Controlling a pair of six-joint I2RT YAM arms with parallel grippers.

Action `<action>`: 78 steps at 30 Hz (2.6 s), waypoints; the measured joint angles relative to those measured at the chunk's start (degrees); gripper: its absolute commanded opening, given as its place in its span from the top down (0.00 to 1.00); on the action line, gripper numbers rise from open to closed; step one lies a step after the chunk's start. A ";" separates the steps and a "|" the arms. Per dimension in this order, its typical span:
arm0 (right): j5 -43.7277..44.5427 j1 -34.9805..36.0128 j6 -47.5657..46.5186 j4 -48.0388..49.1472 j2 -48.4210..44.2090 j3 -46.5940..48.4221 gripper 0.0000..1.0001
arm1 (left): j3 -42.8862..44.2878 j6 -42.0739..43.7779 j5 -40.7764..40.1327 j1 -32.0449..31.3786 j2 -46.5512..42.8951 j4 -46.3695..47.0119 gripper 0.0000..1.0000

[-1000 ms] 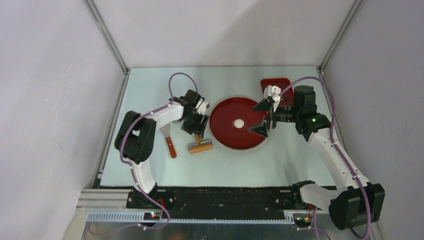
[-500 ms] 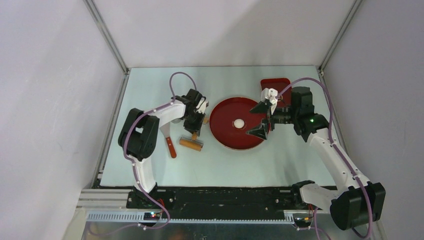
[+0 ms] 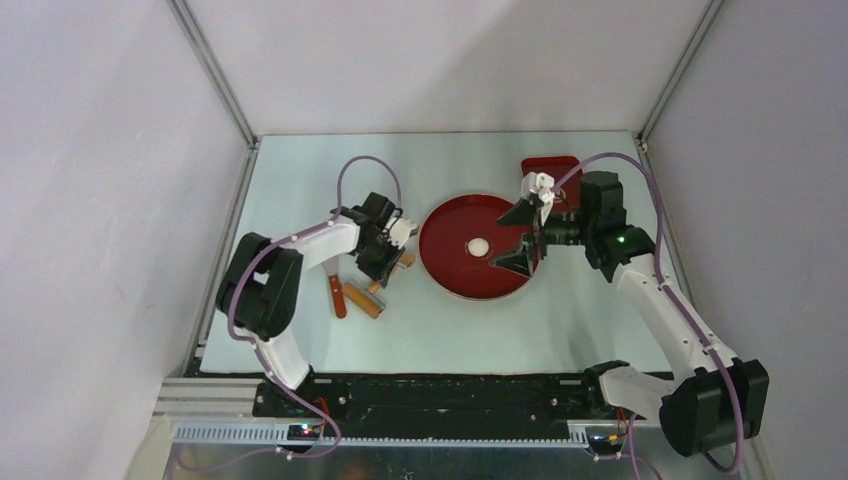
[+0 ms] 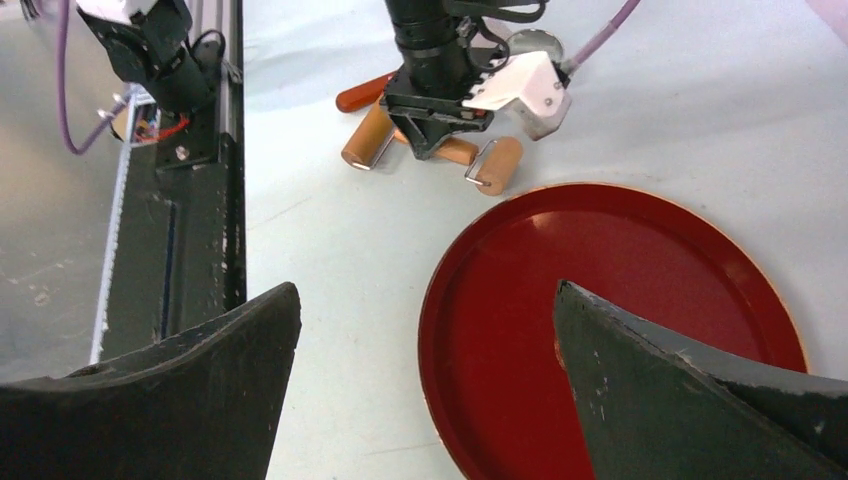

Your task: Roll out the dumpling wrappers from the dough

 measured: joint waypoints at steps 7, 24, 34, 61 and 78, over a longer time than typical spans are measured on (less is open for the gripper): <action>0.11 0.63 19.71 14.95 8.17 -1.07 0.01 | -4.63 6.21 3.13 -0.02 -6.12 0.31 1.00; 4.66 7.76 55.63 28.63 31.78 6.88 0.04 | -6.12 11.63 1.66 -15.34 -27.50 5.14 1.00; 5.18 13.94 55.67 25.51 32.54 7.37 0.07 | -6.10 11.58 -4.66 -20.11 -27.78 6.49 1.00; 4.09 17.88 63.73 26.25 36.50 7.65 1.00 | -6.25 11.65 -12.39 -24.17 -27.34 8.63 1.00; 6.27 12.87 61.07 22.49 33.75 7.67 1.00 | -3.34 8.66 -2.51 -11.32 -28.50 10.38 0.04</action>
